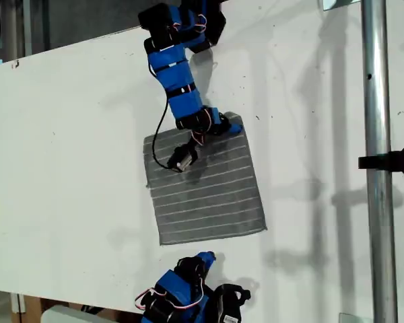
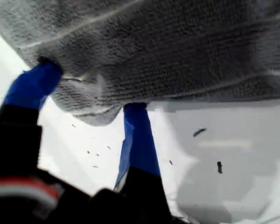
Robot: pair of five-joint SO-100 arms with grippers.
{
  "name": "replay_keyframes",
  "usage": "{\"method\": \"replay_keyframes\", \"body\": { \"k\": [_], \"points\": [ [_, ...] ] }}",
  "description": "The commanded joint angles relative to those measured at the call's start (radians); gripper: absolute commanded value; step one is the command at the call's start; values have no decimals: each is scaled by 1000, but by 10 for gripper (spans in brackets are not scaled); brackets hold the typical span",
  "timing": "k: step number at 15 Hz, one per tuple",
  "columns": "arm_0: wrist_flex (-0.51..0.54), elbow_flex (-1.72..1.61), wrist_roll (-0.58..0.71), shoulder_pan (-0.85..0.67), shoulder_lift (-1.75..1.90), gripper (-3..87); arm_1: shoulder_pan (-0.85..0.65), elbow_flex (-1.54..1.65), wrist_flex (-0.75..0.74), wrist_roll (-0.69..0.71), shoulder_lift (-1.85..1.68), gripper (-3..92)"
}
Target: Grasp corners of a towel and fold twice.
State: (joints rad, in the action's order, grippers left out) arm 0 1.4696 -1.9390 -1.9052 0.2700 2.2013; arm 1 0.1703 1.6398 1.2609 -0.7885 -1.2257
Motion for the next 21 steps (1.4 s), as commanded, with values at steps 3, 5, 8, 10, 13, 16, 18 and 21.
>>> {"method": "replay_keyframes", "body": {
  "k": [3, 5, 8, 10, 13, 16, 18, 21],
  "points": [
    [-14, 2, -18, 11, 38, -29, -5, -84, -3, 6, 31, -2],
    [-14, 3, -21, 11, 38, -29, -2, -91, -3, 12, 31, -2],
    [94, 183, -12, -5, -66, -29, 2, -92, -9, 12, 31, -2],
    [172, 471, 60, -17, -272, -29, -2, -97, -14, 6, 31, -2],
    [183, 810, 199, 11, -566, -29, 3, -98, -12, 5, 26, -2],
    [152, 882, 495, 31, -643, -20, 9, -97, -18, 5, 29, -2],
    [152, 874, 560, 55, -623, 224, 17, -95, -23, 0, 32, -2],
    [170, 871, 561, 60, -640, 370, 26, -95, -21, -9, 32, -2]
  ]
}}
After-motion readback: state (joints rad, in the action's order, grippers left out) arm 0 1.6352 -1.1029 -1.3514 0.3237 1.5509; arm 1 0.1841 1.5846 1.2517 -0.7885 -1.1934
